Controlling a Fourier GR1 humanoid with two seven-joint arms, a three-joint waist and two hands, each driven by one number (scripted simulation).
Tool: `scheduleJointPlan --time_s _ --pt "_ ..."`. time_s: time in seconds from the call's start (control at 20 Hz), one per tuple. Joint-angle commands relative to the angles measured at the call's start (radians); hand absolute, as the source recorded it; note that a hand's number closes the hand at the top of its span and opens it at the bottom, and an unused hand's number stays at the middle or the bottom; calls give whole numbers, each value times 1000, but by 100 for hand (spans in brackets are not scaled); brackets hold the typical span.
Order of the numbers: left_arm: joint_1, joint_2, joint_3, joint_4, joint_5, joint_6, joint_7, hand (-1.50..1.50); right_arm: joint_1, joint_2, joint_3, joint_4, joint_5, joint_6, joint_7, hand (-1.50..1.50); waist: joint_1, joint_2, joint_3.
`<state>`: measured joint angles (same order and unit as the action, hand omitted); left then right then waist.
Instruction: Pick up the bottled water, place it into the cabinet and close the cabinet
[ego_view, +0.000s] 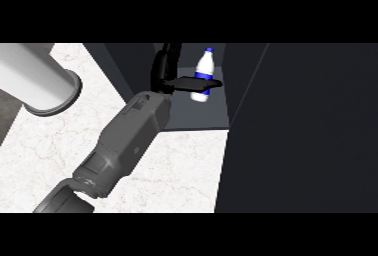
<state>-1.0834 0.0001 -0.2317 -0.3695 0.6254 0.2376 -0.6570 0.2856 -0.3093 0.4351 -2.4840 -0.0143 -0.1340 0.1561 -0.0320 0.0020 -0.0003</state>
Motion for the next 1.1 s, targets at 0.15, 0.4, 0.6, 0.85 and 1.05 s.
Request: scheduleJointPlan --time_s 0.15,0.4,0.6,0.85,1.05 --pt "194 0 -103 -292 34 27 92 -150 40 31 100 -95 87 -41 63 -150 39 -16 0" --pt "430 52 -159 -543 -4 18 133 150 25 -39 -15 -76 22 12 37 -150 63 -18 1" --pt "558 60 -221 -707 -40 83 165 150 -24 -93 58 -91 87 52 112 150 57 -16 0" --pt "719 147 -266 -946 -63 133 235 150 -47 -128 170 -119 122 84 201 150 53 -16 -1" --pt "893 280 -244 -1118 -48 75 221 150 -68 -95 228 -119 55 77 266 150 52 -12 -1"
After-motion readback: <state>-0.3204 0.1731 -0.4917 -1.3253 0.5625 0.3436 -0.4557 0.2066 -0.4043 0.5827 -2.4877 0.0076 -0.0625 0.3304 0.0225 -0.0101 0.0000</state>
